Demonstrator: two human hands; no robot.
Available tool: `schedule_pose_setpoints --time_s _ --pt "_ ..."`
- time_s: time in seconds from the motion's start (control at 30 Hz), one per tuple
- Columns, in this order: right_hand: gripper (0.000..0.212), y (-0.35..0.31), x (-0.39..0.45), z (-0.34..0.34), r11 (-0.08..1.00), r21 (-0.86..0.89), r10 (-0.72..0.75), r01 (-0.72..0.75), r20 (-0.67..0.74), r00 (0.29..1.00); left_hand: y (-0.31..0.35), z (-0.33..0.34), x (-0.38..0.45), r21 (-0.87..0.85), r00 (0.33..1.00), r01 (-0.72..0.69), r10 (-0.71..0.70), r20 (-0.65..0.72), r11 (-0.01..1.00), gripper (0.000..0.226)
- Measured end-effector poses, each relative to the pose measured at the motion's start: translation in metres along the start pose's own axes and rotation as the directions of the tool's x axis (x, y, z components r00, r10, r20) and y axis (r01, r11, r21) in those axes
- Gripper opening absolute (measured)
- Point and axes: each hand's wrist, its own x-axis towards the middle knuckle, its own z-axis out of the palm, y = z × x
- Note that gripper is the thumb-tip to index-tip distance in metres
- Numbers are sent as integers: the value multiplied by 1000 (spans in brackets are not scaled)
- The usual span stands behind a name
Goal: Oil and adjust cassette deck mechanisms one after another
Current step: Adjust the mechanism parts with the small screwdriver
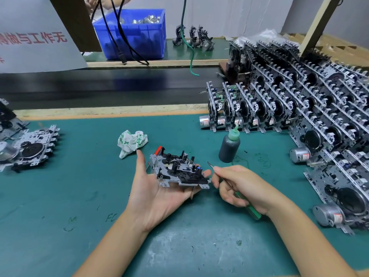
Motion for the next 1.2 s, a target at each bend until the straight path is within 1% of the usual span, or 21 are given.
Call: schedule_pose_setpoints --time_s 0.13,0.23,0.4,0.5,0.6,0.67,0.7,0.73,0.77,0.8,0.83,0.9,0.93,0.97,1.0,1.03,1.07,1.1,1.13,1.17,1.2 --pt "51 -2 -2 2 1000 6 -11 11 24 1000 1 1 -1 -33 1000 13 -13 -5 999 105" --pt "49 -3 -3 3 1000 6 -16 16 24 1000 1 -1 -1 -51 1000 14 -15 -21 999 106" --pt "53 -4 -4 2 1000 11 -28 28 10 1000 0 -1 0 -50 1000 11 -11 4 999 106" --pt "50 -4 -4 2 1000 11 -27 27 8 1000 0 -2 0 -48 1000 5 -4 9 999 105" --pt "52 -3 -4 2 1000 -1 -29 29 19 999 1 -5 0 -7 1000 3 -3 -22 1000 106" --pt "53 -3 -3 4 997 -66 -45 43 -34 998 2 -9 1 62 998 9 -5 -67 998 105" --pt "50 -2 -1 6 985 -161 -80 63 -101 992 3 -11 2 108 996 10 -1 -89 994 103" --pt "46 1 0 6 948 -308 -145 81 -191 971 4 -12 3 152 994 7 10 -110 988 100" --pt "41 5 3 5 868 -490 -241 80 -275 931 5 -13 4 184 991 -3 28 -132 983 99" --pt "36 9 5 4 759 -648 -343 55 -327 881 5 -14 5 208 987 -19 51 -151 978 96" --pt "32 10 4 4 661 -749 -435 39 -340 834 6 -14 6 228 983 -38 78 -166 973 93" --pt "30 10 5 2 548 -828 -604 119 -293 741 6 -13 7 250 976 -77 125 -181 965 87" --pt "28 10 5 3 523 -835 -685 170 -293 667 6 -13 7 248 973 -90 138 -184 965 85" --pt "23 9 6 4 534 -821 -753 203 -354 554 6 -13 8 245 972 -96 143 -184 965 84" --pt "19 9 7 6 586 -776 -777 232 -458 431 6 -14 8 247 973 -96 144 -182 964 82" --pt "22 9 8 6 661 -703 -746 263 -574 339 6 -15 9 254 975 -92 139 -174 963 81" --pt "33 11 11 5 736 -610 -677 292 -665 315 5 -15 8 265 979 -83 128 -159 961 79" --pt "44 12 14 4 803 -515 -596 300 -715 365 5 -16 8 279 984 -70 113 -138 958 78" --pt "52 12 18 1 857 -441 -515 266 -724 458 5 -17 8 294 989 -57 94 -115 954 77" --pt "54 12 21 -2 893 -394 -446 219 -703 554 5 -17 8 312 993 -41 73 -92 949 76" --pt "51 12 24 -5 908 -375 -405 188 -671 621 5 -18 8 331 996 -23 50 -75 943 76"
